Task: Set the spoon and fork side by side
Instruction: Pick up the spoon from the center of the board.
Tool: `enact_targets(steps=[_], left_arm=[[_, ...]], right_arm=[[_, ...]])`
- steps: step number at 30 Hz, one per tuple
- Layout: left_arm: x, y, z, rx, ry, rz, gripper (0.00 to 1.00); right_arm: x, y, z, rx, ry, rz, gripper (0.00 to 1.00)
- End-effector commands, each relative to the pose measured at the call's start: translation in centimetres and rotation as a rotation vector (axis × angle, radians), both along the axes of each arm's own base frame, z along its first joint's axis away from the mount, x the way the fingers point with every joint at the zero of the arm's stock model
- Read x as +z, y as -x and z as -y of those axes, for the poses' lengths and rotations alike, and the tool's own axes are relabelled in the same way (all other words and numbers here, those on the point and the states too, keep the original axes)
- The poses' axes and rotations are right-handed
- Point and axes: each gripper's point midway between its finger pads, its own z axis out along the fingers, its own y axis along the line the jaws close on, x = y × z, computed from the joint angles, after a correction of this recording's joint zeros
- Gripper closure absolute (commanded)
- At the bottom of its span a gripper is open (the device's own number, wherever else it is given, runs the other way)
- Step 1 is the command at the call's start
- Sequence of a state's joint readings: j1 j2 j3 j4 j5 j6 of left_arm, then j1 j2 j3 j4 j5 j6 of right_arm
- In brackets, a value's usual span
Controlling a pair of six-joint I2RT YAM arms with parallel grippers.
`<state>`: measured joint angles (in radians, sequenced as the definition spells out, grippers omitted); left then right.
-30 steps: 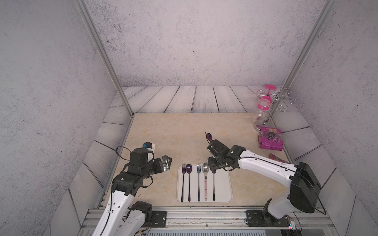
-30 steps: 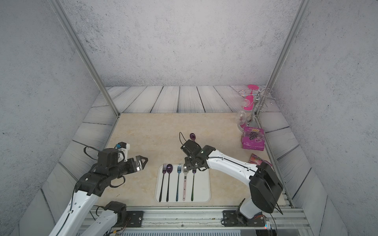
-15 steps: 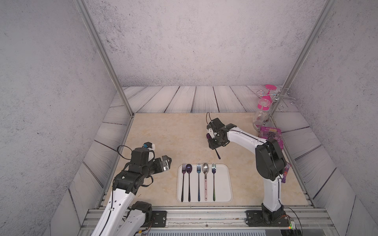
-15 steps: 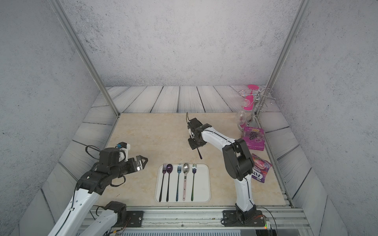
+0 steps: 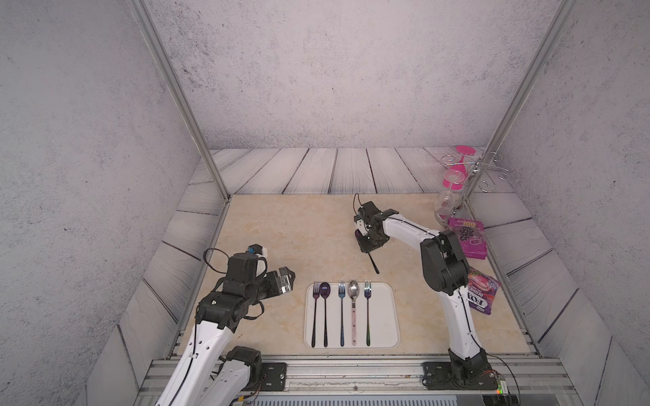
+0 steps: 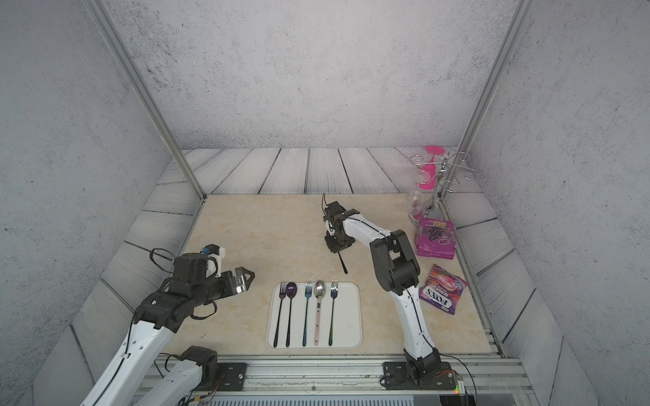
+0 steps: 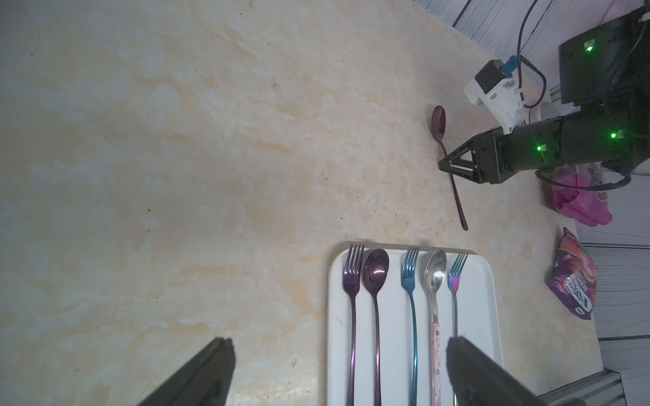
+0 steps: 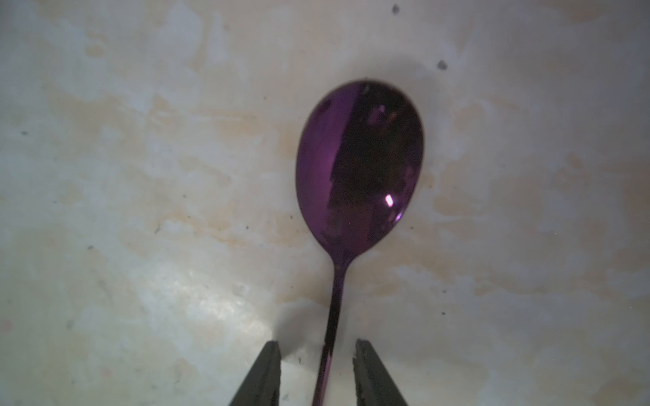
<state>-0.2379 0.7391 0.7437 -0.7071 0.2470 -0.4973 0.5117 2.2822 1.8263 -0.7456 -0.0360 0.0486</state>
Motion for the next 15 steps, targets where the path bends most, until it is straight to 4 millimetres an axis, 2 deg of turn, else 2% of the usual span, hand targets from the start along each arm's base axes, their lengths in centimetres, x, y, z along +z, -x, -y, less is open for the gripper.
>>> enact_targets(steps=[1,4,8,12,15], left_arm=[[0.5,-0.2,0.0,-0.004,-0.008,0.016,0.00],[0.4,-0.2,0.0,-0.003,-0.010,0.014,0.00],[0.4,0.0,-0.1,0.000,-0.011,0.017,0.01],[0.5,0.0,-0.2,0.001,-0.011,0.021,0.00],[0.7,0.0,-0.2,0.003,-0.013,0.024,0.01]], right_arm=[[-1.4,0.3,0.2,0.015,0.029,-0.045,0.70],[-1.9,0.0,0.5,0.007,0.054,-0.042,0.73],[-2.0,-0.3,0.9,-0.002,0.076,-0.029,0.85],[-1.3,-0.9,0.9,-0.017,0.072,-0.001,0.99],[-0.2,-1.5,0.9,-0.025,0.070,0.036,1.00]])
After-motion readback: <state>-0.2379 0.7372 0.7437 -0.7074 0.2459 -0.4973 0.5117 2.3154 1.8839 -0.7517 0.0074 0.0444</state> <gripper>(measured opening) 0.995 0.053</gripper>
